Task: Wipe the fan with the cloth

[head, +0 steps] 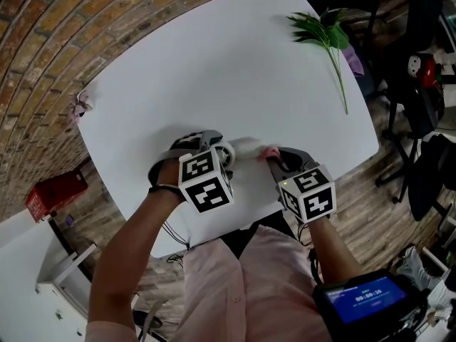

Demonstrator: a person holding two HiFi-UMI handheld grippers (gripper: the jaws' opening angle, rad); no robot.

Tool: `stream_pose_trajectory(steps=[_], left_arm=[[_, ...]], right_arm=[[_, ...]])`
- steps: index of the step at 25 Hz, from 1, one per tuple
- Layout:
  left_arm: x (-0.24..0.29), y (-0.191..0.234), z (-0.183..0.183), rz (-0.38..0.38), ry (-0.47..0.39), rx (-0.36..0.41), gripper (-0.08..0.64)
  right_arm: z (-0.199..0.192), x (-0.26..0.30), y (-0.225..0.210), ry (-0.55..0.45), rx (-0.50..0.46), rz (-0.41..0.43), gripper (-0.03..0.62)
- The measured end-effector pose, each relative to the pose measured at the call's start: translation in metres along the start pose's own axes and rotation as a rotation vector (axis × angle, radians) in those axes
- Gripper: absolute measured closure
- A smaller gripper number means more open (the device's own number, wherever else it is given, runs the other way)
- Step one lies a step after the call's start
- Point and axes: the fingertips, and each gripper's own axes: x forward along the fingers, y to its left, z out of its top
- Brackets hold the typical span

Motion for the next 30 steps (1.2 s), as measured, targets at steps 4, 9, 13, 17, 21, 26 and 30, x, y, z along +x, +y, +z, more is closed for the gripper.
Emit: stream_pose_trajectory(steps=[4, 9, 13, 17, 21, 26, 30], left_arm=[[0.001, -0.001, 0.001, -0.01, 0.004, 0.025, 0.189], [0.003, -0.005, 0.003, -0.032, 0.029, 0.106, 0.189], [0.005, -0.011, 0.006, -0.058, 0.061, 0.214, 0.189], [0.01, -0.021, 0.007, -0.089, 0.161, 0.435, 0.189], [0.013, -0.029, 0.006, -0.12, 0.24, 0.643, 0.189], [0.013, -0.028, -0.001, -0.131, 0.243, 0.696, 0.189], [0.015, -0.03, 0.003, -0.121, 0.262, 0.745, 0.189]], right_arm=[[0.006, -0.002, -0.014, -0.015, 0.002, -0.031, 0.54], [0.013, -0.007, -0.032, -0.025, -0.004, -0.064, 0.54], [0.016, -0.01, -0.038, -0.018, -0.041, -0.059, 0.54], [0.014, -0.01, -0.032, 0.015, -0.137, -0.018, 0.538], [0.011, -0.006, -0.008, 0.053, -0.298, 0.082, 0.538], [0.004, 0.012, 0.03, 0.104, -0.7, 0.238, 0.537], [0.001, 0.015, 0.039, 0.124, -1.012, 0.348, 0.538]])
